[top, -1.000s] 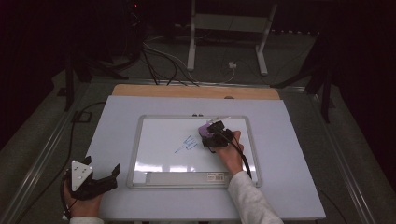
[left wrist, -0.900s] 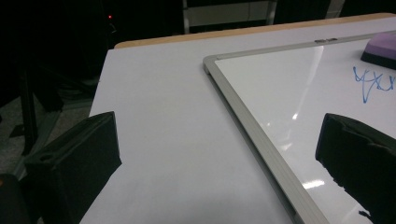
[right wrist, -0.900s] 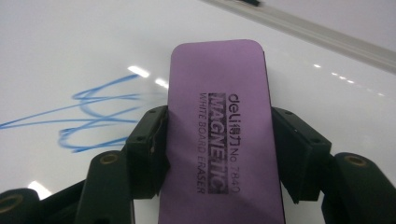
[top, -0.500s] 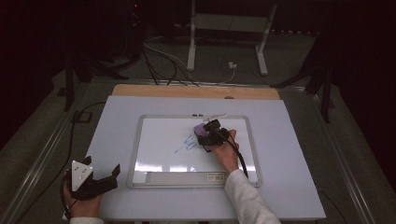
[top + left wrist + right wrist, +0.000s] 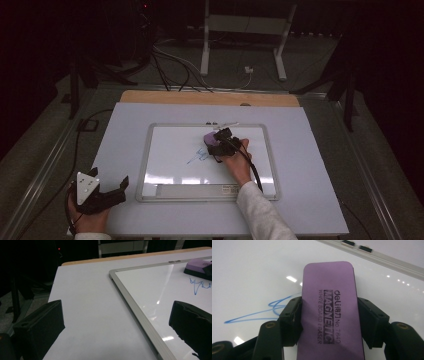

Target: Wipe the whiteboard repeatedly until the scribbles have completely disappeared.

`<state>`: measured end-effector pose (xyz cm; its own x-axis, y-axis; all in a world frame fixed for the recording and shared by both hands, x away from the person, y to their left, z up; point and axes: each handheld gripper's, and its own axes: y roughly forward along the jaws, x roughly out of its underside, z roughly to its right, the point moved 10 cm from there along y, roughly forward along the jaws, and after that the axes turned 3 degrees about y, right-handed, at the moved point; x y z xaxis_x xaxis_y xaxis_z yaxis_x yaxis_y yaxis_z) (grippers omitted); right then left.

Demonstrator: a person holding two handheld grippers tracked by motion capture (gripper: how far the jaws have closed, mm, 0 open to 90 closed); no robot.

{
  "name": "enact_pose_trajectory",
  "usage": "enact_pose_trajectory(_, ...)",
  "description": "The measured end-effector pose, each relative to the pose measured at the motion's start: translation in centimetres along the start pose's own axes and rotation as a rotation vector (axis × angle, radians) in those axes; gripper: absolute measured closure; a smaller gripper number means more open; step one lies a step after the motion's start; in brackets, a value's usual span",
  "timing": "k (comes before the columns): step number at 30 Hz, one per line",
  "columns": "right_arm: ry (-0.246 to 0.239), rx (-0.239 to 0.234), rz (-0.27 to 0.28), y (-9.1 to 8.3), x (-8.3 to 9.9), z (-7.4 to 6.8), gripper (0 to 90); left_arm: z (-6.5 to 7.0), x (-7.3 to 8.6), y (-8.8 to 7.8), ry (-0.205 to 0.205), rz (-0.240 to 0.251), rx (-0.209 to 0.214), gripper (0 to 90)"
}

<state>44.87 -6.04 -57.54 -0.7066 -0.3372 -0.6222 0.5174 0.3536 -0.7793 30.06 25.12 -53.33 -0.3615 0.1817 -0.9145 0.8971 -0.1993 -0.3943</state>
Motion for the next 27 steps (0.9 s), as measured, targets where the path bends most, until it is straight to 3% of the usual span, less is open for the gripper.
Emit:
enact_pose_trajectory(3,-0.028,-0.053,-0.010,0.0,0.2,-1.2,41.3,0.0,0.0,0.0,0.001,-0.001,0.000,0.6)
enact_pose_trajectory(6,-0.046,-0.050,-0.014,-0.1,0.2,-1.1,41.3,0.0,0.0,-0.1,-0.003,0.003,-0.003,0.6)
enact_pose_trajectory(8,-0.028,0.009,-0.001,-0.1,0.0,-0.1,41.3,-0.1,0.0,-0.1,-0.005,0.003,-0.004,0.6)
enact_pose_trajectory(10,0.014,0.002,0.000,0.0,0.0,0.2,41.3,-0.1,0.0,-0.1,-0.006,0.001,-0.004,0.6)
enact_pose_trajectory(11,0.007,0.008,0.003,0.0,0.0,0.1,41.3,-0.1,0.1,0.0,-0.004,-0.001,-0.002,0.6)
enact_pose_trajectory(12,-0.009,0.006,0.002,-0.1,0.1,-0.2,41.3,-0.1,0.0,0.0,-0.003,-0.001,-0.001,0.6)
enact_pose_trajectory(15,-0.051,-0.063,-0.016,-0.1,0.4,-1.6,41.2,0.0,0.0,-0.1,0.002,-0.001,0.000,0.6)
enact_pose_trajectory(17,-0.067,-0.067,-0.019,-0.2,0.4,-1.7,41.3,0.0,0.0,-0.1,-0.002,0.002,-0.003,0.6)
enact_pose_trajectory(18,-0.062,-0.068,-0.020,-0.2,0.4,-1.6,41.2,-0.1,0.0,-0.1,-0.004,0.003,-0.004,0.6)
enact_pose_trajectory(20,-0.038,-0.023,-0.009,-0.2,0.3,-0.8,41.3,-0.1,0.0,-0.1,-0.006,0.004,-0.005,0.6)
enact_pose_trajectory(22,-0.001,-0.021,-0.008,-0.1,0.3,-0.4,41.3,-0.1,0.0,-0.1,-0.006,0.001,-0.004,0.6)
enact_pose_trajectory(24,-0.016,-0.013,-0.004,-0.2,0.3,-0.6,41.3,-0.1,0.1,-0.1,-0.004,-0.001,-0.002,0.6)
enact_pose_trajectory(27,-0.050,-0.066,-0.017,-0.4,0.7,-1.9,41.3,0.0,0.0,0.0,-0.002,0.000,-0.001,0.6)
